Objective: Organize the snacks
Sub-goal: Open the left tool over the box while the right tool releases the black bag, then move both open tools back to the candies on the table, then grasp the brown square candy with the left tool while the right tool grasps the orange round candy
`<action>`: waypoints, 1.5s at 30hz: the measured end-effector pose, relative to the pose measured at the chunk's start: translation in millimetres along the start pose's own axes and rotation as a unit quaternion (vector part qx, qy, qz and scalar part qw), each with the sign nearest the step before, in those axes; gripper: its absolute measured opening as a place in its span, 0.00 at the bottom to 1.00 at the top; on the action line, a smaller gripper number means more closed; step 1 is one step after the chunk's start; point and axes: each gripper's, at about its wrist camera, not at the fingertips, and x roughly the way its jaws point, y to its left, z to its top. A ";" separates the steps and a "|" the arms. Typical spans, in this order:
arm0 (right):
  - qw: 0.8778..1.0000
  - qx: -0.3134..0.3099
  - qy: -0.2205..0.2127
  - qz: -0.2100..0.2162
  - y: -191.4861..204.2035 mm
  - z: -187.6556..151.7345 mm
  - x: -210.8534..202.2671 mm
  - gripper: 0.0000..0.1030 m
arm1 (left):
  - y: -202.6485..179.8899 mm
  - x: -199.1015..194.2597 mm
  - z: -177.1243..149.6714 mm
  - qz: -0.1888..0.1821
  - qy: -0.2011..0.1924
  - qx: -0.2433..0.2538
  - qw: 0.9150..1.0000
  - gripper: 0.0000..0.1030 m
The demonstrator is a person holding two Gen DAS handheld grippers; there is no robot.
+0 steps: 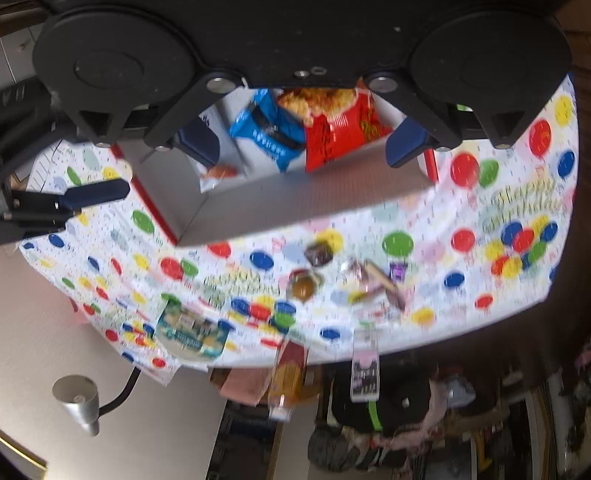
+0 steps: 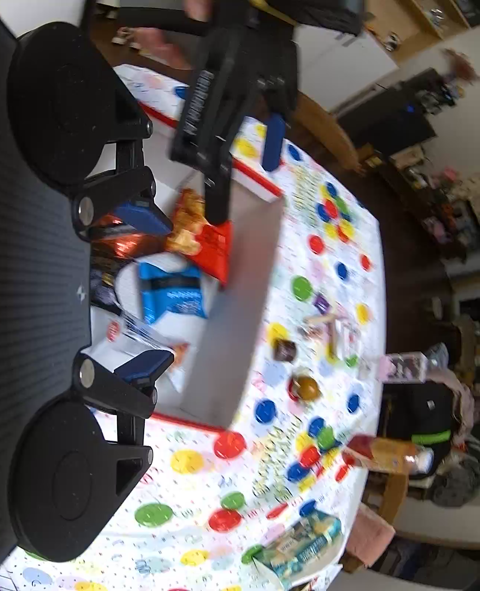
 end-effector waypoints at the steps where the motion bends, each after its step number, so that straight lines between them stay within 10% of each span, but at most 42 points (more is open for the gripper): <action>1: 1.000 0.006 -0.006 -0.004 -3.0 5.1 -3.5 0.67 | -0.7 -2.5 2.7 0.000 -0.007 0.002 1.000 0.96; 16: 0.993 0.111 -0.035 -0.034 -82.9 94.9 -1.2 0.79 | 3.7 23.0 65.2 0.028 -0.019 -0.023 0.999 0.99; 34: 0.985 0.167 0.027 -0.025 -154.2 169.9 117.3 0.79 | 29.0 144.9 120.6 0.071 0.067 -0.107 0.989 0.97; 45: 0.977 0.199 0.073 -0.010 -176.3 184.7 197.5 0.78 | 32.5 207.0 125.3 0.066 0.126 -0.140 0.980 0.78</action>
